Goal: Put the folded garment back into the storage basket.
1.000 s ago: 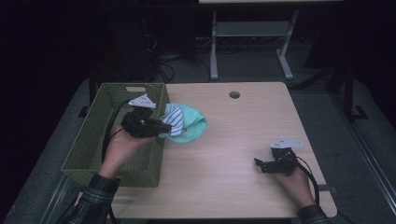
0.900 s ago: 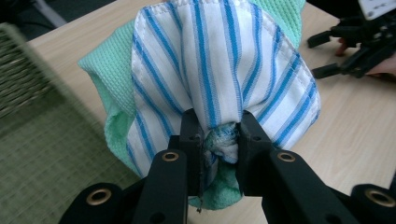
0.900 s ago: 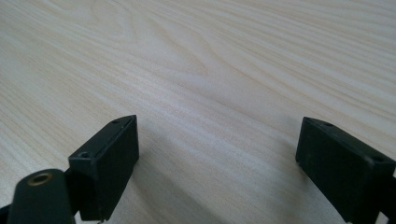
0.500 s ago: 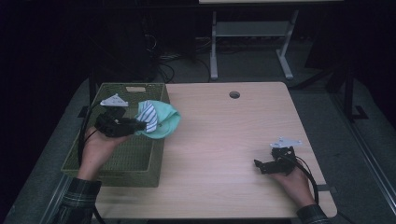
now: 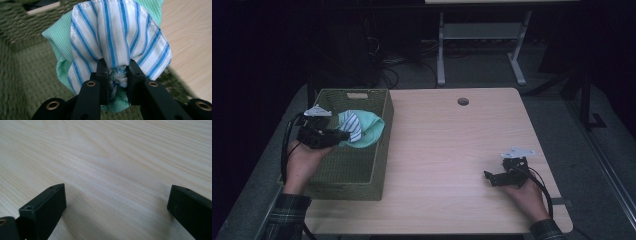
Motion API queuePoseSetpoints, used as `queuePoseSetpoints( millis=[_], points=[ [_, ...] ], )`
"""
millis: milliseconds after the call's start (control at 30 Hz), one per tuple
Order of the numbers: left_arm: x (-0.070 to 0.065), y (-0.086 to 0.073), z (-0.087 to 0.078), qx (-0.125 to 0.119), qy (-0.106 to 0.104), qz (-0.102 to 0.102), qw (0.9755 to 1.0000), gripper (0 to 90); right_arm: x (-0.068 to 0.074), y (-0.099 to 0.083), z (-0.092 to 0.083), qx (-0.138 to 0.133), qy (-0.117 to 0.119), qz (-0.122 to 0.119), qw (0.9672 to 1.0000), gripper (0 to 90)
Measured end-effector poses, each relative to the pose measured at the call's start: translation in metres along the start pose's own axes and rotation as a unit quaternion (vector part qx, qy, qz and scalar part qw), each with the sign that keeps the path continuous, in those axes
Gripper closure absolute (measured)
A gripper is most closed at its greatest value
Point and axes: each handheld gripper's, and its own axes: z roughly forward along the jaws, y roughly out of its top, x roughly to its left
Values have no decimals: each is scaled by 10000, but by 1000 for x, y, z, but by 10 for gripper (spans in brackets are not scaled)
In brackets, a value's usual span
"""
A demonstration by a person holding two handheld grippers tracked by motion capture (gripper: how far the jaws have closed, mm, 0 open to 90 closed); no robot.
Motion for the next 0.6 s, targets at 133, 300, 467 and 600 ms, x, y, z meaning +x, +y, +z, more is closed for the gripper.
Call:
queuePoseSetpoints(
  millis=[133, 300, 467, 600],
  points=[
    [9, -8, 8, 163, 131, -86, 9997, 748, 0, 0, 0, -1, 0, -2, 10000, 16],
    [18, -18, 19, 330, 234, -199, 9990, 748, 0, 0, 0, -2, -2, -1, 10000, 16],
    [24, -26, 29, 510, 261, -245, 9981, 747, 0, 0, 0, -2, 1, 7, 10000, 16],
    [27, -30, 39, 641, 242, -276, 9973, 744, 0, 0, 0, -4, 0, 5, 10000, 16]
  ],
)
